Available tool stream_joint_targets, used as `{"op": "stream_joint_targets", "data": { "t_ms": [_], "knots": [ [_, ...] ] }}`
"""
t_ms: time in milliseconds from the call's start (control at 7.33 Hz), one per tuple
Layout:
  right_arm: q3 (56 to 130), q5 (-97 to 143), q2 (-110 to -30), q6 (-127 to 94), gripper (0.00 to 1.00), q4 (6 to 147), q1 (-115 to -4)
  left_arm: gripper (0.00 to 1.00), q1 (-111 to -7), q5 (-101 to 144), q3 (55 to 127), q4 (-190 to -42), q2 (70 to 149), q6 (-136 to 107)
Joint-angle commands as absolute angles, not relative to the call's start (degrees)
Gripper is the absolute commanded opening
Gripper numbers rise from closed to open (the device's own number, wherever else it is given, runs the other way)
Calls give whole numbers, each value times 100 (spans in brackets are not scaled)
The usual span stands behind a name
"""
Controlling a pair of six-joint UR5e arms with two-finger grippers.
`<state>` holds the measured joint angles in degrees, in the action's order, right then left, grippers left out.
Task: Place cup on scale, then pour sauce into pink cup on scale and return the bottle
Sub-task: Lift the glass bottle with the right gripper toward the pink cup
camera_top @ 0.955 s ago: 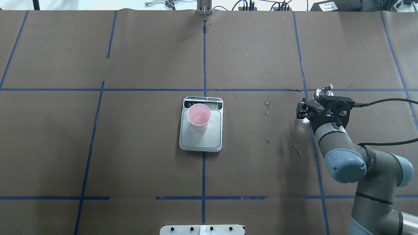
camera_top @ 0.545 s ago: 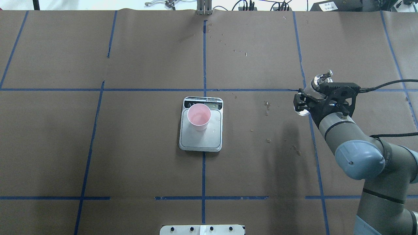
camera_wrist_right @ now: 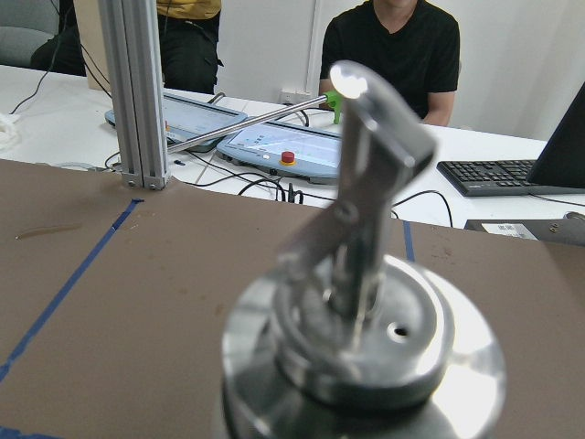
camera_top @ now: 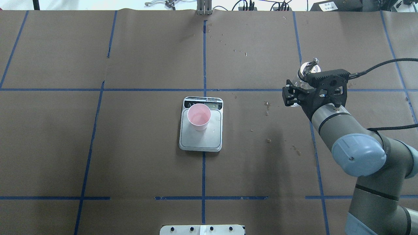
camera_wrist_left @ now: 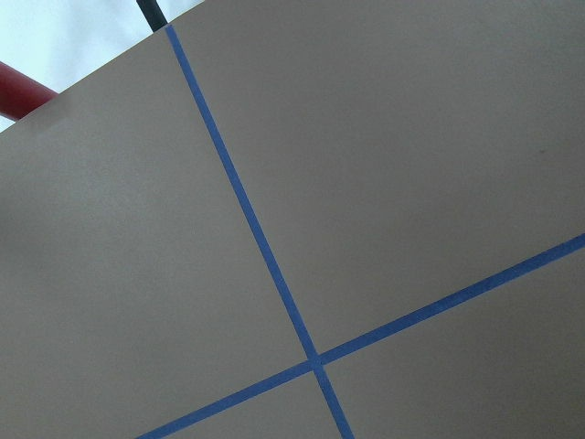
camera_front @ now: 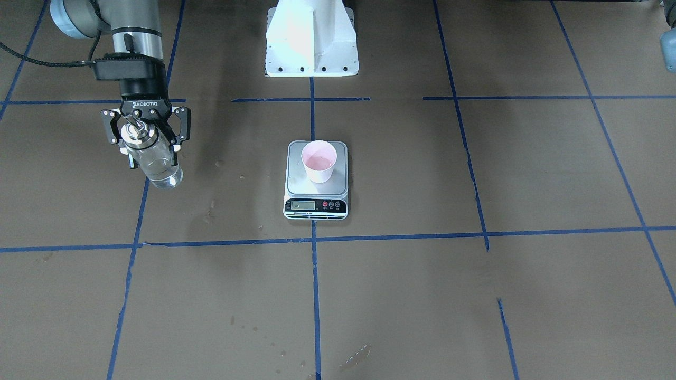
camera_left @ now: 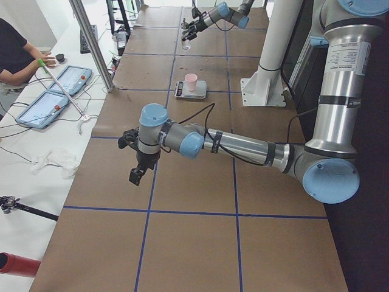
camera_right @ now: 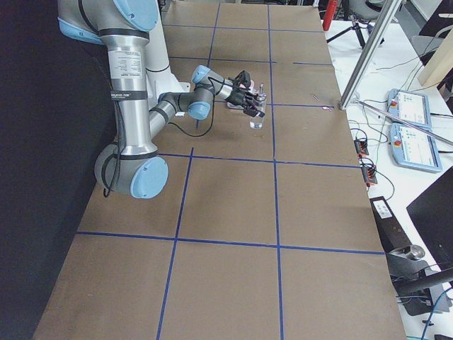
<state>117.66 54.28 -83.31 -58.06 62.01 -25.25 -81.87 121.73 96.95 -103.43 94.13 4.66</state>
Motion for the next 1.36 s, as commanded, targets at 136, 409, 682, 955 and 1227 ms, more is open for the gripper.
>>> {"op": "stream_joint_targets", "data": {
  "t_ms": [136,409,682,955,1227],
  "knots": [
    [11637,5370,-7928,-4516,0,6223,-2523,100,-8620,12225,9607,-10336,9361,693],
    [11611,5353,-7805,-3756,0,6188,-2514,100,-9051,12847,8890,-10371,9343,1832],
    [11602,4856,-7568,-2790,0,6249,-2479,100,-9062,12850,8518,-10362,9325,1933],
    [11566,4616,-7480,-1876,0,6676,-2444,100,-9062,12849,8525,-10345,9255,1855],
    [11392,4045,-6964,-1846,0,7809,-2146,100,-9053,12841,8517,-10257,9342,1837]
  ]
}}
